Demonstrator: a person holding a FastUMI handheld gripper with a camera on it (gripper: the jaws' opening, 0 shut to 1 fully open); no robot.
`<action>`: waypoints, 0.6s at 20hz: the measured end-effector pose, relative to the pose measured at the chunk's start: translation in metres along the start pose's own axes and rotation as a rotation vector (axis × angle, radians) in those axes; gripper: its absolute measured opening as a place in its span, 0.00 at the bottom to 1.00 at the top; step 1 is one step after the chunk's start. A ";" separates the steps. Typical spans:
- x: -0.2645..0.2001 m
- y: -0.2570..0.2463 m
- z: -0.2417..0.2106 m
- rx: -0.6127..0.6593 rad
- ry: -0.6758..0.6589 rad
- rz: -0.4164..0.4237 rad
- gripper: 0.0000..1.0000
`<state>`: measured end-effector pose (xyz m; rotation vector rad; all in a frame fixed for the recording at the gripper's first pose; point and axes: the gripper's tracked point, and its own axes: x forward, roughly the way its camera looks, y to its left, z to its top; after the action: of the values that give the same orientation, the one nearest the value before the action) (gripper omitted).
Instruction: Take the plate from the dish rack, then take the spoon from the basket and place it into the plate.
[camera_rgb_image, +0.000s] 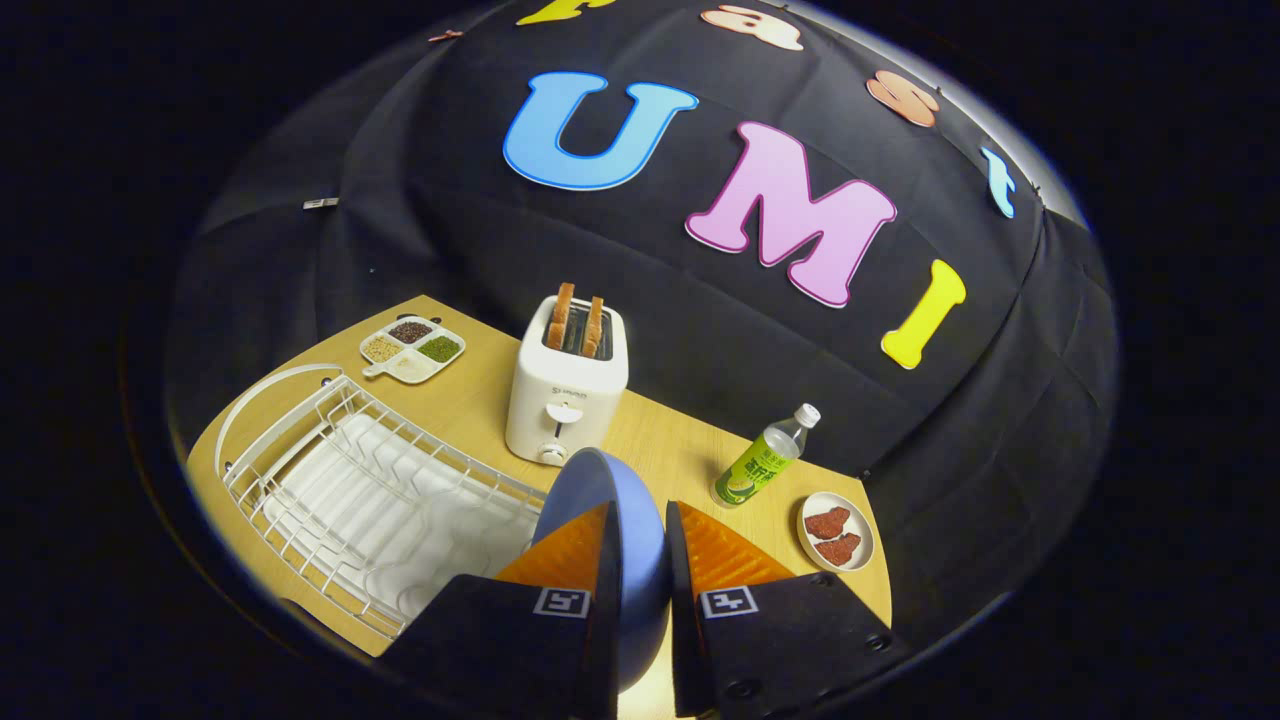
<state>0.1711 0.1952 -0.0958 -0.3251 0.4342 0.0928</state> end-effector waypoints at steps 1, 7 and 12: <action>-0.002 0.006 0.001 0.022 0.007 0.002 0.25; -0.004 0.009 0.018 -0.077 -0.031 -0.018 0.25; -0.011 0.033 0.011 -0.068 -0.004 0.099 0.16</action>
<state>0.1600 0.2302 -0.0910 -0.3700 0.4438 0.2051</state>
